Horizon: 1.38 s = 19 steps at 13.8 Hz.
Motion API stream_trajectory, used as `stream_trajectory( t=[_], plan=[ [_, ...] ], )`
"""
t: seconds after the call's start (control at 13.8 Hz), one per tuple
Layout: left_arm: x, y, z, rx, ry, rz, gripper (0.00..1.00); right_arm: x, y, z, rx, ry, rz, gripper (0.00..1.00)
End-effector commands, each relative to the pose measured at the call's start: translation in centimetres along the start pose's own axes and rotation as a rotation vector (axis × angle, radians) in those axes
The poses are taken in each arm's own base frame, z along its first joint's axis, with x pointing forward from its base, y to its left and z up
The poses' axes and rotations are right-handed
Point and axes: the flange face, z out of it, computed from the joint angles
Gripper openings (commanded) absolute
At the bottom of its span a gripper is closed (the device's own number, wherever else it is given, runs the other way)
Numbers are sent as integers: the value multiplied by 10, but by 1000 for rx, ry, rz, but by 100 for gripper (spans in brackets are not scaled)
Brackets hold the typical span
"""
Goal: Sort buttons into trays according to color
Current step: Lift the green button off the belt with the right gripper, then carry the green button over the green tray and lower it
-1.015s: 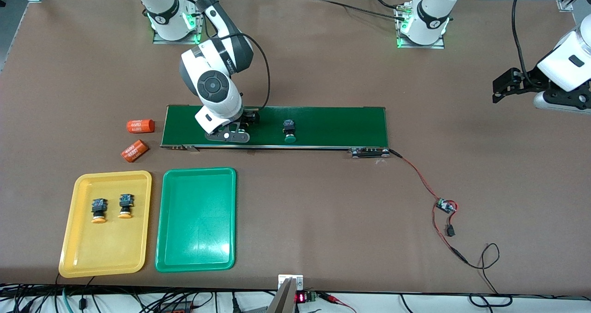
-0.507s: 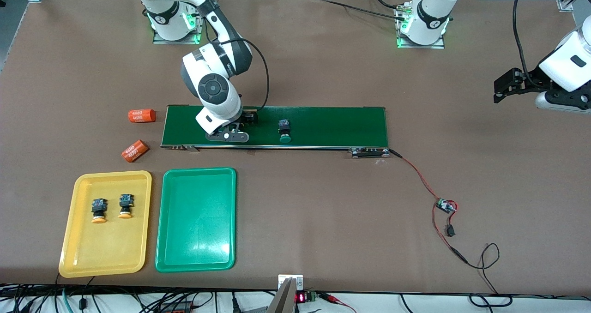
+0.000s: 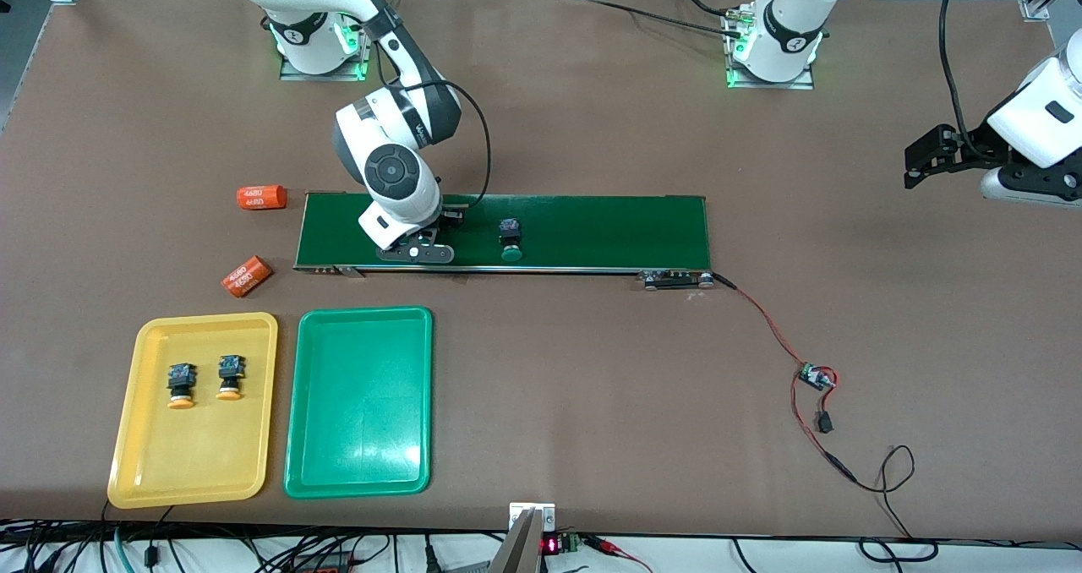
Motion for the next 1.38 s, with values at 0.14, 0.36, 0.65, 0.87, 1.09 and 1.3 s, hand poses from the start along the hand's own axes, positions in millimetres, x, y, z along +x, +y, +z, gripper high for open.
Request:
stream_trajectory(
  t=[0.14, 0.36, 0.65, 0.87, 1.09, 1.3],
  plan=[
    [1, -3, -6, 23, -9, 13, 100, 23, 11, -39, 46, 74, 14, 17],
    [1, -3, -6, 23, -9, 14, 100, 74, 43, -60, 68, 136, 26, 13],
    [1, -3, -6, 23, -9, 14, 100, 144, 100, -72, 44, 216, -53, 10],
    [1, -3, -6, 23, -9, 14, 100, 183, 134, -58, 14, 297, -96, 11],
    [1, -3, -6, 23, -8, 14, 100, 203, 147, -24, -1, 357, -110, 11],
    [1, -2, -6, 23, -9, 17, 100, 212, 148, 4, -2, 392, -118, 11]
  ],
)
